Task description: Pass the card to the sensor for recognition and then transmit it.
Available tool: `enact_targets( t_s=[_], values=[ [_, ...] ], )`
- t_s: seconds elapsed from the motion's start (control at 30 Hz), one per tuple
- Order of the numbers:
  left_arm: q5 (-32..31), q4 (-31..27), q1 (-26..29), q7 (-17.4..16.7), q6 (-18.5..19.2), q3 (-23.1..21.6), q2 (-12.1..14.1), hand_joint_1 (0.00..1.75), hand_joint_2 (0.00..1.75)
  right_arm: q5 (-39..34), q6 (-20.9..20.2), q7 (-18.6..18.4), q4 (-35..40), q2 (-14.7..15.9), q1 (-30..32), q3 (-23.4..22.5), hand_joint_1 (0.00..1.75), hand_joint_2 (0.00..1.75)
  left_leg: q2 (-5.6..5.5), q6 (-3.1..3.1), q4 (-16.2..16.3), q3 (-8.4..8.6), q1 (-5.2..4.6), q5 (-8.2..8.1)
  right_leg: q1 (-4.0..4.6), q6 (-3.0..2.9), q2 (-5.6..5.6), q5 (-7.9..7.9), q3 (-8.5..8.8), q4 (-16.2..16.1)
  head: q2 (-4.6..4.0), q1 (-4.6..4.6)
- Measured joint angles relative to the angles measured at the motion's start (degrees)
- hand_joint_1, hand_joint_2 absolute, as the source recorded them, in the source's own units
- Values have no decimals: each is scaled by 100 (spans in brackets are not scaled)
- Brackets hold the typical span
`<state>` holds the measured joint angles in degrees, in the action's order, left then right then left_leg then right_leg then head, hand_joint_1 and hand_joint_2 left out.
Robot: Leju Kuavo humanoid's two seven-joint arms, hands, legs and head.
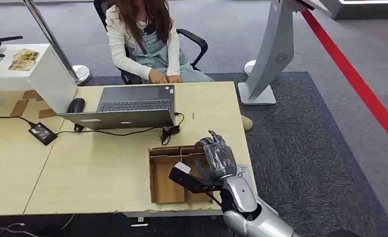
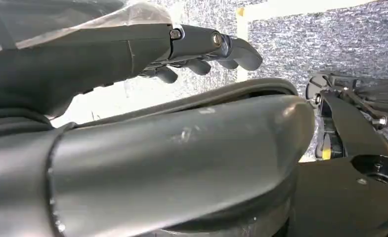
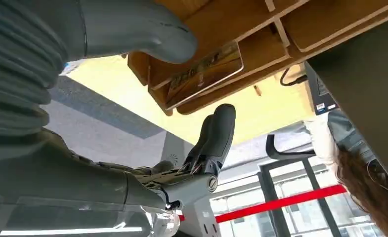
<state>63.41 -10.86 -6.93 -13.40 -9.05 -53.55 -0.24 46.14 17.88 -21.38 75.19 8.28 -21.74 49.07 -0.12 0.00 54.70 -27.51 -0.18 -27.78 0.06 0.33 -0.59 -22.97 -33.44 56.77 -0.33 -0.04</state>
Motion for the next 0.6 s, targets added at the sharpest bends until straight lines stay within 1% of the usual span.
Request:
enact_targets(
  t_s=[0.3, 0.37, 0.6],
  values=[
    [0, 0, -1, 13, -17, 0, -2, 0, 0, 0, 24, 0, -26, -26, 13, -2, 77, 175, 0, 0, 0, 1, 0, 0, 0, 0, 0, 0, 0, 0, 0, 0],
    [0, 0, -1, 18, -24, 0, -4, 0, 0, 0, 37, 0, -48, -26, 13, -2, 79, 175, 0, 0, 0, 1, 0, 0, 0, 0, 0, 0, 0, 0, 0, 0],
    [-4, 0, -1, 33, -24, 0, -4, 0, 0, -11, 55, 7, -55, -48, 16, -2, 75, 175, 0, 0, 0, 0, 0, 0, 0, 0, 0, 0, 0, 0, 2, 0]
  ],
)
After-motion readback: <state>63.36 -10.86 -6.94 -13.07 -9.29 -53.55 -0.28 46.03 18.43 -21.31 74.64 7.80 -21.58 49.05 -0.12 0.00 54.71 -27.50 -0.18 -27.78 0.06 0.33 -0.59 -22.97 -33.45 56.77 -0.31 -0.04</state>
